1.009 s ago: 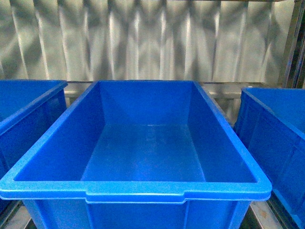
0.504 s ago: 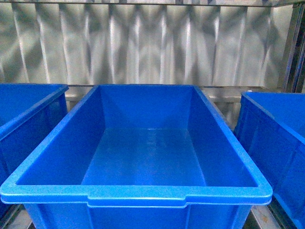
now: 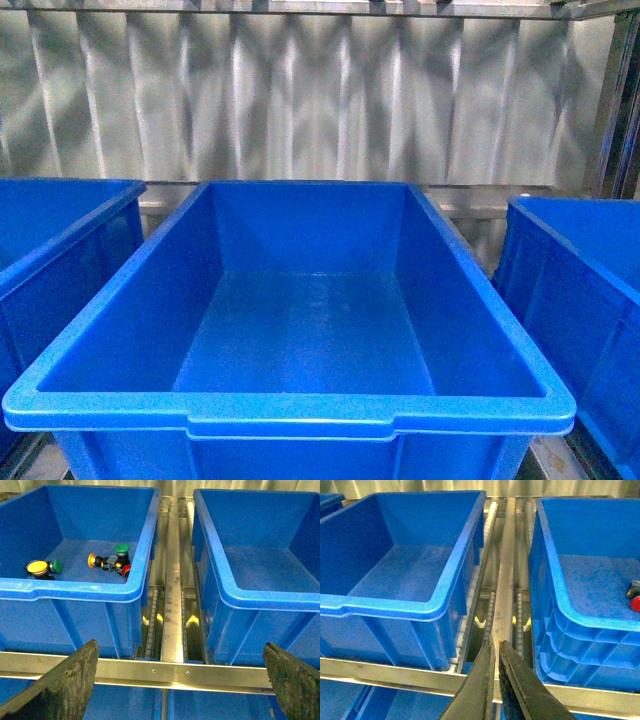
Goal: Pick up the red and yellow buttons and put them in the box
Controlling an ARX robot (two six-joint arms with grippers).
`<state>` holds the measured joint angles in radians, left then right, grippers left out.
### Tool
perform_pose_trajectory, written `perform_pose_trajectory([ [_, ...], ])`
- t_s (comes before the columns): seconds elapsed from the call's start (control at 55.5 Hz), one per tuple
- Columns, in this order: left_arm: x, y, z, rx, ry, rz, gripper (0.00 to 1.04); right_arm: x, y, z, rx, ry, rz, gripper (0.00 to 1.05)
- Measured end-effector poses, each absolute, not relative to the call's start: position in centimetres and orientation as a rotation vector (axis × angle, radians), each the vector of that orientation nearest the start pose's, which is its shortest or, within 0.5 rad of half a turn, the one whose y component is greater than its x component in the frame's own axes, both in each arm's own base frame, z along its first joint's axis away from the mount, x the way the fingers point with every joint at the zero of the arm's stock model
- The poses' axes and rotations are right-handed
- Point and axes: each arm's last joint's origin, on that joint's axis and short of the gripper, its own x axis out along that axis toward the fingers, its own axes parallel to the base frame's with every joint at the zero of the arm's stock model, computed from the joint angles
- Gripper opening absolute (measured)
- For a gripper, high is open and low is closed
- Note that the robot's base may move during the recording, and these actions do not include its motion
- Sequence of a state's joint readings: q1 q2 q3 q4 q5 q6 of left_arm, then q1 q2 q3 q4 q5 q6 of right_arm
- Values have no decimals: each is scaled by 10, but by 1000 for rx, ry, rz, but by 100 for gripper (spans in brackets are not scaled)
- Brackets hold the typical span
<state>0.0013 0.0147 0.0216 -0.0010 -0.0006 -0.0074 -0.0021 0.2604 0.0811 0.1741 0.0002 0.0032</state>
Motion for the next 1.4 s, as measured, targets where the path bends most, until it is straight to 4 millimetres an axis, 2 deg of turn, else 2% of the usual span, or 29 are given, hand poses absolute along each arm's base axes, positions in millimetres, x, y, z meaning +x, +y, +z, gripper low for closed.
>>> perform_pose_trajectory([
  [0.324, 97, 0, 170, -8, -6, 2, 97, 108, 0, 178, 3, 3, -3, 3],
  [0.45, 97, 0, 170, -7, -6, 2, 97, 99, 0, 171, 3, 20, -1, 3],
  [0.756, 97, 0, 170, -7, -6, 2, 97, 96, 0, 172, 2, -22, -2, 5],
  [0.828, 97, 0, 170, -8, -6, 2, 97, 96, 0, 172, 2, -22, -2, 17],
  [0.972, 97, 0, 170, -7, -6, 2, 97, 96, 0, 172, 2, -22, -2, 52],
  [1.261, 97, 0, 170, -7, -6, -1, 97, 96, 0, 172, 3, -21, -5, 98],
  [1.405, 97, 0, 170, -8, -6, 0, 97, 96, 0, 172, 3, -21, -4, 98],
])
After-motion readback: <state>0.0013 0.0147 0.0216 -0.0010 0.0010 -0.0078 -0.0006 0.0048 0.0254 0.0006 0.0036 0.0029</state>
